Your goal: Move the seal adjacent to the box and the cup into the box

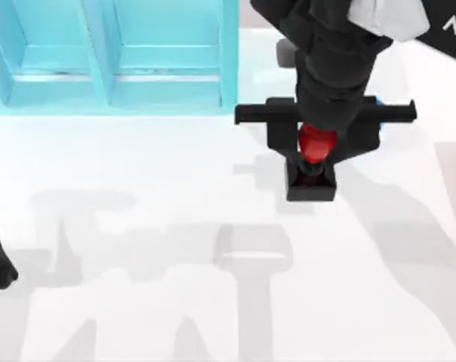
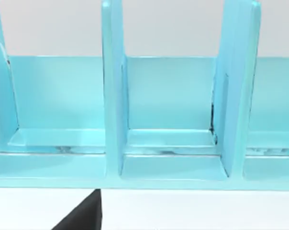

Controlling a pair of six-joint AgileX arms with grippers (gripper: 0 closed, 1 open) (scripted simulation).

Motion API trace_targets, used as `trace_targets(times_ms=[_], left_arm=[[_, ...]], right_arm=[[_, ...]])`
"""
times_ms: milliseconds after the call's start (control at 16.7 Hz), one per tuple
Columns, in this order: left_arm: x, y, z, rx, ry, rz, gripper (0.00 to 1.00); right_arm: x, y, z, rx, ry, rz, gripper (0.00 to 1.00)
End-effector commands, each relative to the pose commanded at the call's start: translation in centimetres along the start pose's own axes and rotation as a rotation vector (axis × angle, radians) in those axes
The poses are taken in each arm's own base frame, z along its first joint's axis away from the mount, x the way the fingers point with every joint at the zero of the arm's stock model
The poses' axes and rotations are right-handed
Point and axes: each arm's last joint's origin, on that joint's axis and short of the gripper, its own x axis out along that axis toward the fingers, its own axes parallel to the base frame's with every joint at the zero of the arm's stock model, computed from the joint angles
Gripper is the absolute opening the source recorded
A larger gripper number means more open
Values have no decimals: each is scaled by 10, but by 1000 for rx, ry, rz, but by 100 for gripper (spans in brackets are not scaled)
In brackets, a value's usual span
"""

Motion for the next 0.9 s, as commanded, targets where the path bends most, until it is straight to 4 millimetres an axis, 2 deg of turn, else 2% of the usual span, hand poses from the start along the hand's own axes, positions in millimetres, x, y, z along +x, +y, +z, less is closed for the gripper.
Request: trace_targets(times_ms=[180, 360, 540, 720, 900], left_arm=[[0, 0, 0, 0, 0, 0, 100], [0, 0, 0, 0, 0, 0, 100], [0, 0, 0, 0, 0, 0, 100], [0, 0, 0, 0, 0, 0, 100], [0, 0, 0, 0, 0, 0, 100]], right_arm=[[-14, -55, -10, 4, 0, 2, 0], [-20, -111, -36, 2, 9, 1, 0], [-20, -154, -64, -3, 10, 3, 0], [-19, -174, -80, -7, 9, 4, 0], [-18, -176, -81, -7, 10, 4, 0]])
